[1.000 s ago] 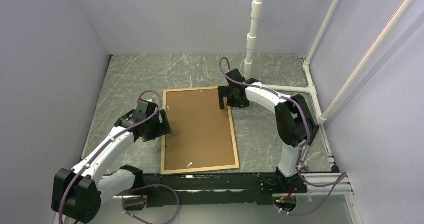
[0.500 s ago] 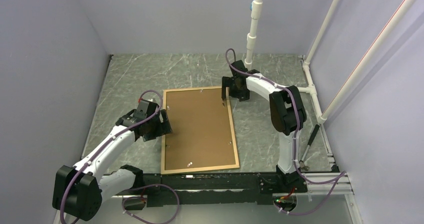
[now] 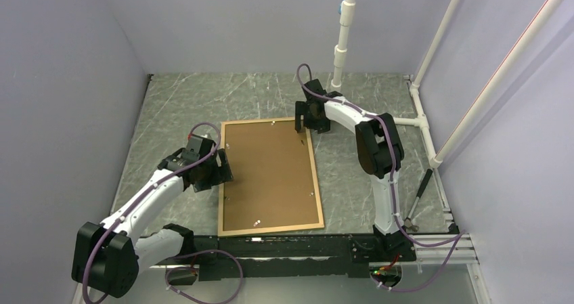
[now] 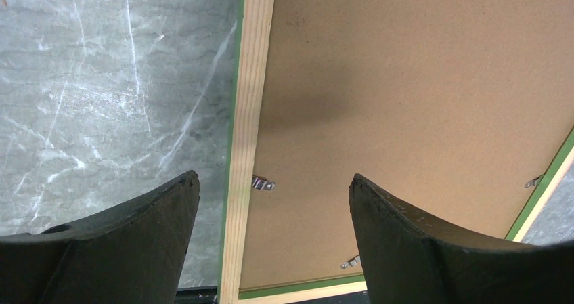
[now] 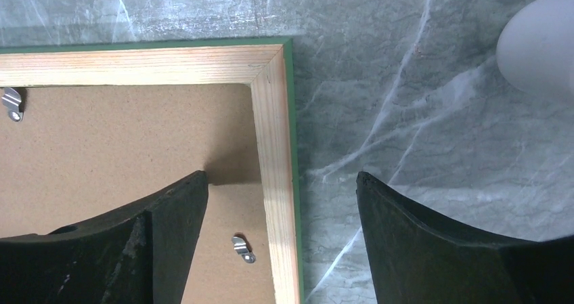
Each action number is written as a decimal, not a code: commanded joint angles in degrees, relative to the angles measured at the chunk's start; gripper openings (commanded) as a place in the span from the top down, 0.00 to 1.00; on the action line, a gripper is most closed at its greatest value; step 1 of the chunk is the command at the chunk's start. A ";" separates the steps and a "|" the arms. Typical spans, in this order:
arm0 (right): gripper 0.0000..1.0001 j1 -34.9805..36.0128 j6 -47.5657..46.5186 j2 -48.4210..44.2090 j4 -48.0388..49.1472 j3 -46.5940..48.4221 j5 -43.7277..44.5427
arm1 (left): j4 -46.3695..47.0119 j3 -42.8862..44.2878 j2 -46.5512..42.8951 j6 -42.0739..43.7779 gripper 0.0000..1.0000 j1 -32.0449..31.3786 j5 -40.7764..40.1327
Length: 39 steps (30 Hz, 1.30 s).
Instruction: Put the photo into the frame
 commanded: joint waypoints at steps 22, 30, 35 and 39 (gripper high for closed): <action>0.07 3.68 -2.46 -6.83 -3.01 -0.55 0.22 | 1.18 -0.60 0.71 0.84 0.15 0.33 -0.05; 0.05 8.25 -3.97 0.38 -8.22 14.20 5.22 | 1.39 -1.52 1.65 -1.19 0.15 0.33 -3.40; 0.05 8.75 -3.58 4.19 -8.50 19.98 4.91 | 4.62 -4.46 1.42 -6.14 0.26 0.30 -6.70; 0.03 9.17 -3.36 7.00 -8.09 23.66 4.82 | 6.37 -6.04 1.83 -9.26 0.36 0.30 -9.86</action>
